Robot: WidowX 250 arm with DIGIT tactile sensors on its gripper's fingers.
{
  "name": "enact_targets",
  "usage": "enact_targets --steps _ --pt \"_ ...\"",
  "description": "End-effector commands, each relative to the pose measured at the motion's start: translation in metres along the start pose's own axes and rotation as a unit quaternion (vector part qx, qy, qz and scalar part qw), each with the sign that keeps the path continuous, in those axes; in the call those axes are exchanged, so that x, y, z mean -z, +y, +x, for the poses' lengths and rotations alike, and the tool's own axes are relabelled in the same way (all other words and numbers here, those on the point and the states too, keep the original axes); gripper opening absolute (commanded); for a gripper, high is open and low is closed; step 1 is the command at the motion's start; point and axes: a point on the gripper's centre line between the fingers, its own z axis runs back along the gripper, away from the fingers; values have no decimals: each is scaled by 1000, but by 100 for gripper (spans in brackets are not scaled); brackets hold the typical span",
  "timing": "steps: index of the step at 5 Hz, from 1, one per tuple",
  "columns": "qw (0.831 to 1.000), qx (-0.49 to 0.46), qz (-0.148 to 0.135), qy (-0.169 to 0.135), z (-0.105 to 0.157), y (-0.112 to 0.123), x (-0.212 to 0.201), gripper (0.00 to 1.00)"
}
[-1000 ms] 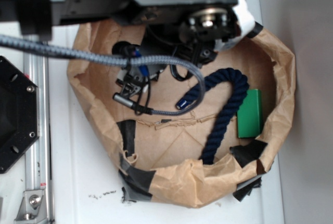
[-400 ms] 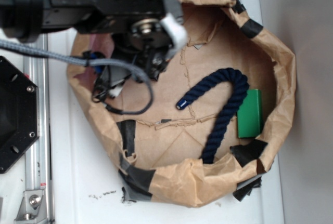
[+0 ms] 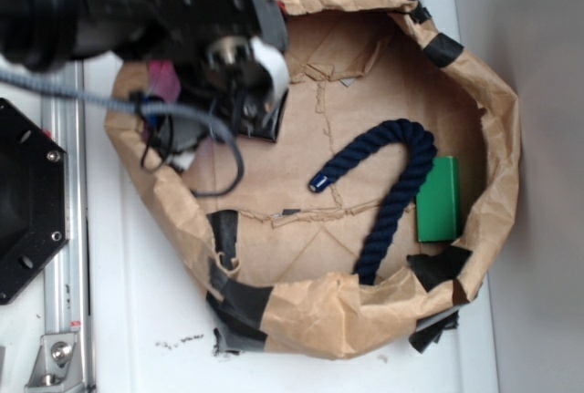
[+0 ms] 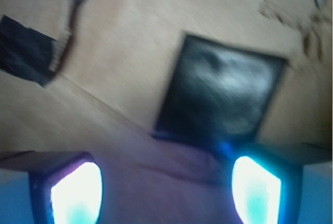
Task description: Grab the black box.
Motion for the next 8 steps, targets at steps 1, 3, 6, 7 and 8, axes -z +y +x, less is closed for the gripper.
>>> enact_targets --steps 1,3,6,7,8 --pt "999 -9 49 -3 10 3 -12 100" --pt "995 -83 41 -22 19 7 -28 100" --pt "995 -90 33 -4 37 14 12 100" --pt "996 -85 23 -2 42 6 18 100" --pt "997 -80 4 -12 51 -9 16 100"
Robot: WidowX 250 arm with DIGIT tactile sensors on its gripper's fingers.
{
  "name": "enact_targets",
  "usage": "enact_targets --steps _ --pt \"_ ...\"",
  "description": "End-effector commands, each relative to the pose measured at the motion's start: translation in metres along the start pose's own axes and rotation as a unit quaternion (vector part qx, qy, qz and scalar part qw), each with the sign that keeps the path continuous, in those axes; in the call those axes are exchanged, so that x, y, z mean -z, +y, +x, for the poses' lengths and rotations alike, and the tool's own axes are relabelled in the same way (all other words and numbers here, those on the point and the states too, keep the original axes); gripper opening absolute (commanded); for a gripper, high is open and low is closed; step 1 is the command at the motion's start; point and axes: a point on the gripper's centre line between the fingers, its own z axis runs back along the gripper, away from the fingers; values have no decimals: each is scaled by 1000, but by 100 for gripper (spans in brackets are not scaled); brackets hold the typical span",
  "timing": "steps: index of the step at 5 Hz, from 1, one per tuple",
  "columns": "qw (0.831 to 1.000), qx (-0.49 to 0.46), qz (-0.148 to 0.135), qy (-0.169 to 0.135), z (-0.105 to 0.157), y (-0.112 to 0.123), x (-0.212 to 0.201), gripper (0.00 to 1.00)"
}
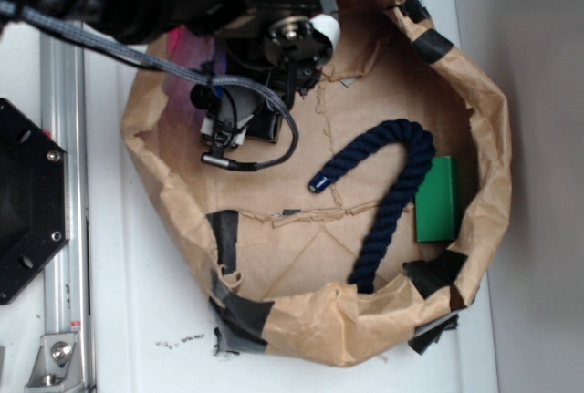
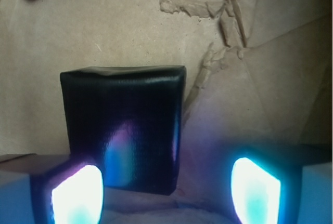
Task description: Grab the black box.
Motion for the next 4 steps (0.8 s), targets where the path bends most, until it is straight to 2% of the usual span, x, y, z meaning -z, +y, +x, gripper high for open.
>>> enact_targets --steps 1,2,3,4 --pt "999 20 -24 -31 21 -46 -6 100" --pt "998 18 -43 -34 25 -57 -12 100" --pt "998 15 -37 -52 25 -60 -25 100" --pt "998 5 -27 -56 28 -53 -24 100"
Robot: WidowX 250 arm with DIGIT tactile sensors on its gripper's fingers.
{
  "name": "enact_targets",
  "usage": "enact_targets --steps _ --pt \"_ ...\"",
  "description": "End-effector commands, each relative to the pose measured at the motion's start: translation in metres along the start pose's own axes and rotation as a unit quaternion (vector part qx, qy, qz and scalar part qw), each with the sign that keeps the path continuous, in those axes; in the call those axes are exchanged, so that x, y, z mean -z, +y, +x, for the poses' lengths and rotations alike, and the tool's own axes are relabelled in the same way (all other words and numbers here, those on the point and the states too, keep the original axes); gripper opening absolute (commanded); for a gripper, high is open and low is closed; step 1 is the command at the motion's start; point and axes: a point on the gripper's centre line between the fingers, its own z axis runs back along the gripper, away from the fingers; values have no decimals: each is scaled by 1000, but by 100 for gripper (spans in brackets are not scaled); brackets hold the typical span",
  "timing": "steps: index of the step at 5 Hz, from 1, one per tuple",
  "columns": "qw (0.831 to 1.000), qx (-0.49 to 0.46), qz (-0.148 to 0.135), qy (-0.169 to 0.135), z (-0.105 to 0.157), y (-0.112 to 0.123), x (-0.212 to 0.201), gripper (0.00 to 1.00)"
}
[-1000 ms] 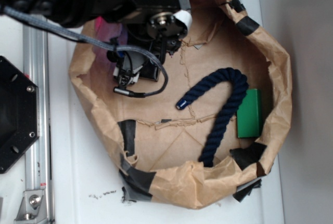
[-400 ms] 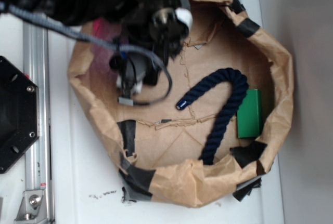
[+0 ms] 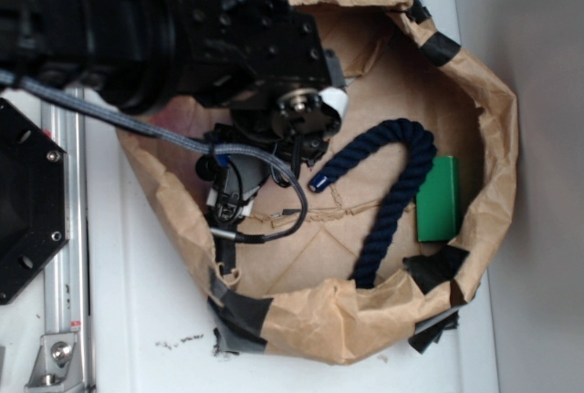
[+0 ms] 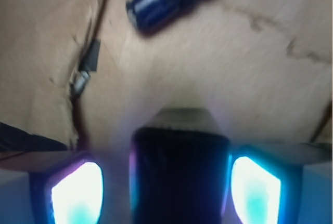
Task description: Grab the black box.
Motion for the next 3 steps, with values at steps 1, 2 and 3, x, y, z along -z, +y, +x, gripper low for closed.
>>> enact_targets --steps 1,2,3 --pt "999 -12 37 -25 16 4 -8 100" --pt "999 -25 35 -22 19 11 -4 100" --pt "999 -23 47 -5 22 12 8 100"
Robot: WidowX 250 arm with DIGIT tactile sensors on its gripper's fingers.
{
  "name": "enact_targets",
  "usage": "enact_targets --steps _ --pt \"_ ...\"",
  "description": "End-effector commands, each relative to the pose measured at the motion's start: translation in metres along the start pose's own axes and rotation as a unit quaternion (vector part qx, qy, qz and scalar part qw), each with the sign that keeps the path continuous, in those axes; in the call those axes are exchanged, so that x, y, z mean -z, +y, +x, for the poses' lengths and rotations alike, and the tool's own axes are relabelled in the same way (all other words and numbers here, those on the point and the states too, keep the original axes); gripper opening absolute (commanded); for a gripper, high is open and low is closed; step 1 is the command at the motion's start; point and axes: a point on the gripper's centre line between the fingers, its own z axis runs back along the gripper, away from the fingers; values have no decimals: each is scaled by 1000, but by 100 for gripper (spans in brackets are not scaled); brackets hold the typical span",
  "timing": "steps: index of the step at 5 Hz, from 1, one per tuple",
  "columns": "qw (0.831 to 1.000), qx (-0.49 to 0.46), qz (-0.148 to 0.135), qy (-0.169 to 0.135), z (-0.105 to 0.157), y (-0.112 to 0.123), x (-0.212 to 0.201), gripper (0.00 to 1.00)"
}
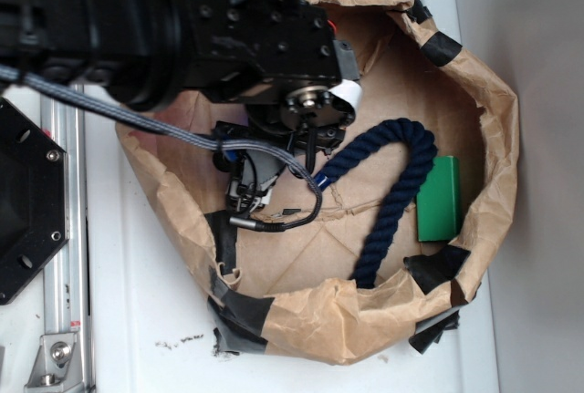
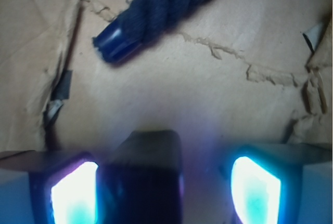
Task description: Grab the black box.
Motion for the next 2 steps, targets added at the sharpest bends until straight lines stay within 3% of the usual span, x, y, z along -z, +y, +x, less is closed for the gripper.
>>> enact_targets --steps 1,2 --pt "999 3 31 11 7 -4 13 100" --pt "999 12 29 6 -4 -7 14 0"
